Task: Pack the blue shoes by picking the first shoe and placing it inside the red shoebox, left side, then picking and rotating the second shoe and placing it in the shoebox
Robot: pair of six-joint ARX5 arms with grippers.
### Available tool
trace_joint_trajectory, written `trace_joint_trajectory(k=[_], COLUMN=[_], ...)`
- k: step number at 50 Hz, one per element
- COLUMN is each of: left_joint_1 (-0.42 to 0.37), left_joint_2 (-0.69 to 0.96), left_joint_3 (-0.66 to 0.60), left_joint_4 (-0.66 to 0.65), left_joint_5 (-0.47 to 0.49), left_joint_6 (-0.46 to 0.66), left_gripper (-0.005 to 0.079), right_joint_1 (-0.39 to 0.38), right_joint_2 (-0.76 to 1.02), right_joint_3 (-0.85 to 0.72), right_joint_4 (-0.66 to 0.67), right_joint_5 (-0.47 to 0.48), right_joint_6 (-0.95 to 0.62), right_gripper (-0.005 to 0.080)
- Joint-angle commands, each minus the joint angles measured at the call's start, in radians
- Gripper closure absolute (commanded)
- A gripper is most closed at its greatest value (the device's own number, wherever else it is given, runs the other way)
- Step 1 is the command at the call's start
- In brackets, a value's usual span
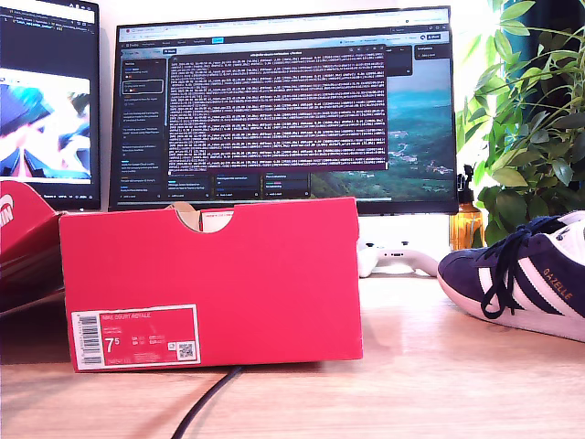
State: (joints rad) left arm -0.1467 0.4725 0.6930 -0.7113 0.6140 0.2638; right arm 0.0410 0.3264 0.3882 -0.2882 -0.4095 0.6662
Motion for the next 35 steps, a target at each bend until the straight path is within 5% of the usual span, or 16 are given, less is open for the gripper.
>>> trace_joint_trajectory(k=[1, 13, 23, 35], left_joint_1=[-0.039, -0.264, -0.483, -0.591], left_joint_2=[0.048, 0.239, 0.398, 0.600], left_joint_3=[0.007, 0.007, 0.007, 0.007], left_joint_4=[-0.037, -0.111, -0.109, -0.073], left_joint_5=[-0.035, -0.281, -0.576, -0.802], left_joint_6=[0.090, 0.203, 0.210, 0.208], left_gripper=[0.0761, 0.0761, 0.0761, 0.0761], right_joint_1=[0.005, 0.005, 0.005, 0.006], right_joint_2=[0.082, 0.370, 0.581, 0.798], right_joint_3=[0.071, 0.351, 0.534, 0.703], right_joint_4=[-0.048, -0.227, -0.361, -0.649], right_joint_5=[-0.005, -0.008, -0.006, 0.018], right_joint_6=[-0.049, -0.229, -0.358, -0.563], right_gripper=[0.0754, 0.0752, 0.0710, 0.0598])
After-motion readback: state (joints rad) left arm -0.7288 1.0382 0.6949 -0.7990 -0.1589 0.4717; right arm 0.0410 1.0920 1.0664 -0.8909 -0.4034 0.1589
